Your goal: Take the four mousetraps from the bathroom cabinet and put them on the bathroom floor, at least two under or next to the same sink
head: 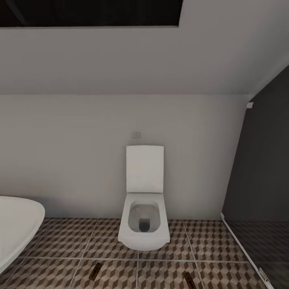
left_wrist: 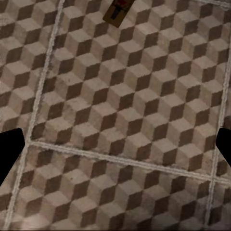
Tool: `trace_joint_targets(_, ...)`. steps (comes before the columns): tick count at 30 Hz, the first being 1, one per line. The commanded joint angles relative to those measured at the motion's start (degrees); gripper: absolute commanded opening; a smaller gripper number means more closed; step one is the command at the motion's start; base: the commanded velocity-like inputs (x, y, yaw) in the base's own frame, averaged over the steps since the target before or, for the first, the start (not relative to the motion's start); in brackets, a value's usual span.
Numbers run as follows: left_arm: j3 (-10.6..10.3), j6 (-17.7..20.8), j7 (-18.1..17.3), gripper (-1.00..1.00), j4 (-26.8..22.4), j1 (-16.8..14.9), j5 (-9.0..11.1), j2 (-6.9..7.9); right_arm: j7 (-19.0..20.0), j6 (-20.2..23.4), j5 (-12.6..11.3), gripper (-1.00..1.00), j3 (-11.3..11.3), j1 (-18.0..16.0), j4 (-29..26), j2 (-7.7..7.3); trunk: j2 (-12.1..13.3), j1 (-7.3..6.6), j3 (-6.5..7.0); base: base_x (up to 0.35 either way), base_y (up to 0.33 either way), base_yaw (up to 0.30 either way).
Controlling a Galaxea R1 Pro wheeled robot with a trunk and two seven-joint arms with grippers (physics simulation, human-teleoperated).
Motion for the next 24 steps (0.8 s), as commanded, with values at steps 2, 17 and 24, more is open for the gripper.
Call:
trace_joint_targets(2,-0.2,-0.2,-0.3,1.00,0.1,0.4,1.0,0.03,0.0,-0.3,-0.6,1.00,0.5,0.1,0.2,-0.44,0.8,-0.45,0.31,0.000,0.000,0.000)
trace_joint_targets(17,-0.2,0.1,-0.3,1.00,0.1,1.9,3.8,0.15,0.0,-0.2,-0.7,1.00,0.5,1.0,0.2,-2.09,6.8,-3.75,3.00,0.000,0.000,0.000)
trace_joint_targets(24,-0.2,0.1,-0.3,1.00,0.1,3.6,3.9,0.16,0.0,-0.2,-0.7,1.00,0.5,3.4,0.2,-2.18,9.6,-5.29,4.25,0.000,0.000,0.000)
